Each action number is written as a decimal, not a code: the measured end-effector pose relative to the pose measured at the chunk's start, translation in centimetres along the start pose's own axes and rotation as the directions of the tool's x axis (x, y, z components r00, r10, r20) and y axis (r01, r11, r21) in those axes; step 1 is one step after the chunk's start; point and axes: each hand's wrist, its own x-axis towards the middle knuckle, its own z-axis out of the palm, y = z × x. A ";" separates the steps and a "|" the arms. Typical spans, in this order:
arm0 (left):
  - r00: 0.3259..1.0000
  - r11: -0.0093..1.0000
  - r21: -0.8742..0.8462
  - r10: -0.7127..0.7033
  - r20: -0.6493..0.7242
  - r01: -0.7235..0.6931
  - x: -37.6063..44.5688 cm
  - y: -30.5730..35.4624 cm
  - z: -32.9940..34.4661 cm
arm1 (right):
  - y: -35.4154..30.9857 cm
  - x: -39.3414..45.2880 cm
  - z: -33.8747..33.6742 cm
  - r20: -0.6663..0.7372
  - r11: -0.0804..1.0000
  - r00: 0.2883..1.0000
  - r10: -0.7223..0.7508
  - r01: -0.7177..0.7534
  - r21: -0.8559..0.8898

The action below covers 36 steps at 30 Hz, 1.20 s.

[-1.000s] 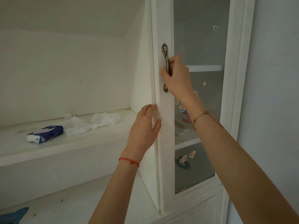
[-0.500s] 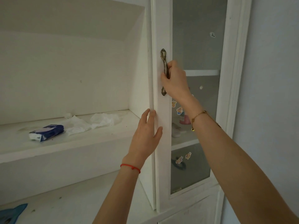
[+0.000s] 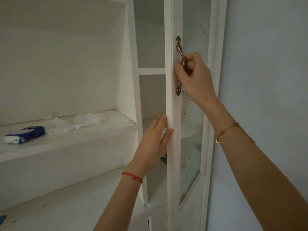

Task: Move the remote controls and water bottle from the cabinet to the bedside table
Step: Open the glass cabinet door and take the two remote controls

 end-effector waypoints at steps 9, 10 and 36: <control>0.986 0.958 -0.268 0.132 0.099 -0.101 -0.3 3.2 3.1 | 0.5 -2.6 -5.2 -0.018 0.957 0.994 -0.108 0.099 -0.274; 0.982 0.948 -0.295 0.155 0.107 -0.117 -0.3 3.6 3.5 | 0.7 -2.9 -5.9 -0.023 0.946 0.993 -0.120 0.107 -0.305; 0.880 0.861 -0.352 0.444 0.167 -0.367 3.1 10.9 15.1 | 2.3 -5.7 -19.2 0.047 0.607 0.992 -0.115 0.108 -0.787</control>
